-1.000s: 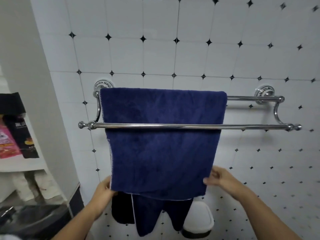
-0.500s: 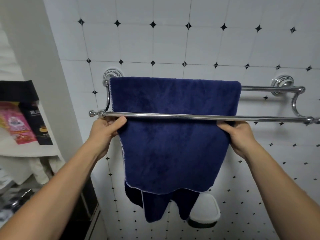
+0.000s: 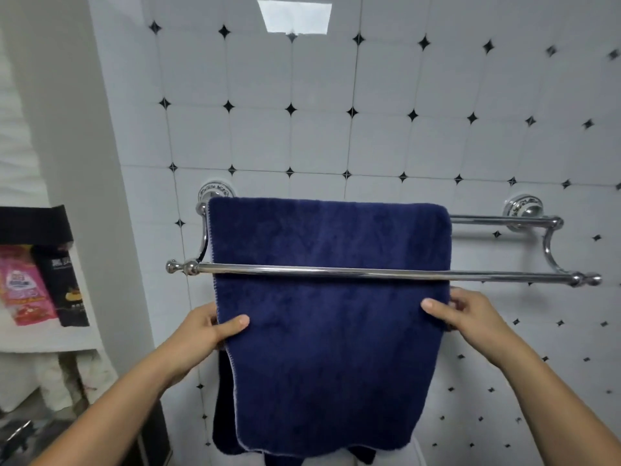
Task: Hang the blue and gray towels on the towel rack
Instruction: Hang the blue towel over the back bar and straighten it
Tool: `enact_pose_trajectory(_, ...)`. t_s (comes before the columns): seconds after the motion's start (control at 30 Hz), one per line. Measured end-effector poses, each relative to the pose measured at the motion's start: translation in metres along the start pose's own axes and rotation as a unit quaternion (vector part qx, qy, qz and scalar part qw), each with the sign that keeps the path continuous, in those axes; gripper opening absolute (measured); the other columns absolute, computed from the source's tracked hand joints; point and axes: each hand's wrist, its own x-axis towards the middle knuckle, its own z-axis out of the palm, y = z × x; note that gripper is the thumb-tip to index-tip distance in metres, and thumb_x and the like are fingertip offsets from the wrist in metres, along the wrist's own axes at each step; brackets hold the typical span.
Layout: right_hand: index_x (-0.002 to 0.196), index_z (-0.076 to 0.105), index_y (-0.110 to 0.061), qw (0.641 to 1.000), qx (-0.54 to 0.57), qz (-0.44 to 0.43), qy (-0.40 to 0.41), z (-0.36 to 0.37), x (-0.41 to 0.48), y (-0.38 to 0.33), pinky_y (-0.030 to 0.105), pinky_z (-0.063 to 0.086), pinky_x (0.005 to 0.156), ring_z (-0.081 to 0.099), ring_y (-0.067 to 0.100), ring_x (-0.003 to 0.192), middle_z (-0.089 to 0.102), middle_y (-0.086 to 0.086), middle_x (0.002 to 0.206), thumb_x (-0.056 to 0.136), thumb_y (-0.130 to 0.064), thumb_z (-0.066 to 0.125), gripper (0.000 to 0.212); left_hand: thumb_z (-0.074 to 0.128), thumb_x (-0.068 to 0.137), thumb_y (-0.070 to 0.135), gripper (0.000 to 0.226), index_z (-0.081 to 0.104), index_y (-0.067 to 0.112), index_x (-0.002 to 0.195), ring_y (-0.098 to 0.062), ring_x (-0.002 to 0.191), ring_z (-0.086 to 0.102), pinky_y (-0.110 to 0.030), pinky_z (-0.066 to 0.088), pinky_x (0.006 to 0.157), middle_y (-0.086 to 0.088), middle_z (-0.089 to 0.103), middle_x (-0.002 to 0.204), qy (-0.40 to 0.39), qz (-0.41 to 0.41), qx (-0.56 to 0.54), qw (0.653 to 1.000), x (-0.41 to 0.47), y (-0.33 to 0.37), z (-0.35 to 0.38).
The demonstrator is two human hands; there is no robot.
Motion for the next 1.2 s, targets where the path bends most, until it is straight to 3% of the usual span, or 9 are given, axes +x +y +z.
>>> enact_pose_trajectory(0.17, 0.064, 0.072, -0.03, 0.968, -0.164, -0.085, 0.167, -0.035, -0.01, -0.062, 0.028, 0.052, 0.054, 0.06, 0.011, 0.045, 0.068, -0.003, 0.052, 0.077, -0.066, 0.058, 0.041, 0.071, 0.079, 0.054, 0.045, 0.068, 0.008, 0.077, -0.021, 0.065, 0.072, -0.021, 0.043, 0.049, -0.005, 0.077, 0.078, -0.055, -0.032, 0.22, 0.973, -0.028, 0.08, -0.043)
enact_pose_trajectory(0.27, 0.066, 0.072, -0.029, 0.942, -0.216, -0.071, 0.247, -0.041, 0.007, -0.102, 0.034, 0.052, 0.065, 0.065, 0.01, 0.064, 0.071, -0.011, 0.062, 0.077, -0.067, 0.055, 0.043, 0.071, 0.074, 0.055, 0.046, 0.069, 0.009, 0.068, -0.023, 0.054, 0.07, -0.022, 0.045, 0.043, -0.01, 0.074, 0.065, 0.168, 0.093, 0.135, 0.972, -0.021, 0.133, -0.053)
enact_pose_trajectory(0.37, 0.081, 0.075, -0.006, 0.974, -0.159, 0.002, 0.164, -0.033, 0.036, -0.124, 0.036, 0.051, 0.073, 0.07, 0.021, 0.076, 0.077, 0.004, 0.079, 0.08, -0.061, 0.062, 0.056, 0.067, 0.081, 0.037, 0.029, 0.069, 0.009, 0.073, -0.026, 0.058, 0.073, -0.034, 0.056, 0.057, -0.01, 0.074, 0.068, 0.281, 0.091, 0.148, 0.944, 0.002, 0.164, -0.041)
enact_pose_trajectory(0.47, 0.096, 0.071, 0.007, 0.99, 0.01, 0.061, 0.129, -0.013, 0.051, -0.13, 0.032, 0.048, 0.066, 0.067, 0.023, 0.07, 0.076, 0.015, 0.087, 0.076, -0.047, 0.076, 0.058, 0.067, 0.081, 0.026, 0.026, 0.064, 0.001, 0.072, -0.026, 0.06, 0.07, -0.043, 0.058, 0.071, -0.011, 0.072, 0.068, 0.252, 0.022, 0.185, 0.95, 0.018, 0.169, -0.022)
enact_pose_trajectory(0.67, 0.078, 0.071, -0.01, 0.966, 0.208, 0.15, 0.037, -0.02, 0.06, -0.138, 0.027, 0.055, 0.05, 0.066, 0.018, 0.054, 0.069, 0.006, 0.069, 0.078, -0.013, 0.074, 0.004, 0.064, 0.085, 0.014, 0.011, 0.06, 0.012, 0.095, -0.024, 0.061, 0.056, -0.028, 0.046, 0.052, -0.011, 0.058, 0.082, 0.235, -0.045, -0.151, 0.959, 0.026, 0.169, -0.002)
enact_pose_trajectory(0.83, 0.093, 0.073, -0.011, 0.943, 0.296, 0.149, -0.038, -0.034, 0.053, -0.14, 0.028, 0.056, 0.066, 0.066, 0.022, 0.07, 0.069, 0.008, 0.083, 0.076, -0.015, 0.059, 0.022, 0.071, 0.083, 0.013, 0.014, 0.06, 0.015, 0.092, -0.015, 0.058, 0.06, -0.019, 0.046, 0.037, -0.002, 0.061, 0.077, 0.221, -0.063, -0.198, 0.953, 0.027, 0.166, 0.006)
enact_pose_trajectory(1.0, 0.084, 0.069, -0.007, 0.932, 0.345, 0.098, -0.06, -0.033, 0.052, -0.144, 0.037, 0.059, 0.075, 0.07, 0.028, 0.083, 0.072, 0.011, 0.086, 0.061, -0.005, 0.058, 0.025, 0.068, 0.086, 0.014, 0.02, 0.067, 0.015, 0.107, -0.018, 0.08, 0.073, -0.035, 0.062, 0.064, -0.004, 0.074, 0.098, 0.092, -0.099, -0.229, 0.964, 0.028, 0.172, 0.015)
enact_pose_trajectory(1.13, 0.103, 0.065, -0.007, 0.944, 0.307, 0.121, -0.023, -0.024, 0.057, -0.149, 0.041, 0.055, 0.089, 0.068, 0.028, 0.095, 0.069, 0.014, 0.1, 0.074, 0.005, 0.054, 0.033, 0.064, 0.087, -0.001, 0.027, 0.064, 0.002, 0.113, -0.021, 0.079, 0.072, -0.031, 0.058, 0.056, -0.012, 0.073, 0.103, 0.146, -0.067, -0.202, 0.966, 0.036, 0.177, 0.03)
enact_pose_trajectory(1.2, 0.094, 0.067, -0.007, 0.943, 0.312, 0.111, 0.006, -0.037, 0.059, -0.149, 0.038, 0.059, 0.079, 0.072, 0.026, 0.086, 0.072, 0.012, 0.095, 0.074, 0.006, 0.058, 0.025, 0.061, 0.088, -0.006, 0.02, 0.065, 0.0, 0.106, -0.018, 0.069, 0.073, -0.029, 0.058, 0.054, -0.013, 0.072, 0.097, 0.141, -0.04, -0.235, 0.961, 0.04, 0.182, 0.024)
